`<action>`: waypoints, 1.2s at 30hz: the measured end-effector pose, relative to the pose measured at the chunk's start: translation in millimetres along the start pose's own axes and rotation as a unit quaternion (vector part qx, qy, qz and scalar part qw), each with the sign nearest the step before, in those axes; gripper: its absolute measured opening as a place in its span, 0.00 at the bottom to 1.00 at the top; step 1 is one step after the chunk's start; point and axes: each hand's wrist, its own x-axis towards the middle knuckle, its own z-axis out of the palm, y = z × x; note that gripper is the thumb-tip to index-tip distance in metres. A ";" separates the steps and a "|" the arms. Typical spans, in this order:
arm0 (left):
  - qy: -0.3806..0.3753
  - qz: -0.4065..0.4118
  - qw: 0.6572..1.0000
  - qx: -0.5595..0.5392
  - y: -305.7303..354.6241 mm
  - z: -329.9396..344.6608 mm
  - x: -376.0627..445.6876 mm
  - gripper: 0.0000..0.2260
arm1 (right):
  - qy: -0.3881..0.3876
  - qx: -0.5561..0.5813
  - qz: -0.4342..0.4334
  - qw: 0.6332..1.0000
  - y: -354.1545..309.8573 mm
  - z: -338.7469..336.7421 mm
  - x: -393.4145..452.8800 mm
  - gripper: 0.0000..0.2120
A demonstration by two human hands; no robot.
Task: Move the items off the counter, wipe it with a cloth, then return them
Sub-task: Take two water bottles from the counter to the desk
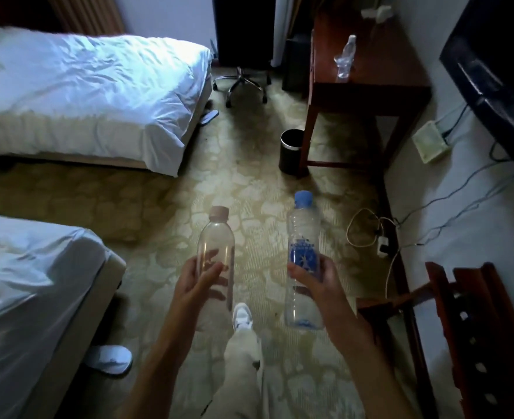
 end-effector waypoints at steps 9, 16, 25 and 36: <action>-0.050 0.005 0.998 0.035 62.4 14.9 281.7 0.26 | 0.019 -0.011 0.007 1.000 -87.9 50.3 237.9 0.30; -0.101 0.054 0.992 0.045 145.5 55.4 468.5 0.28 | 0.044 0.016 -0.038 0.998 -182.5 75.0 403.5 0.27; -0.112 0.048 0.991 0.047 167.7 139.8 710.3 0.26 | 0.058 0.103 -0.024 0.993 -229.3 69.1 662.1 0.41; -0.172 0.028 0.985 0.015 252.0 271.7 988.7 0.25 | 0.139 0.135 -0.064 0.979 -362.3 5.6 904.5 0.31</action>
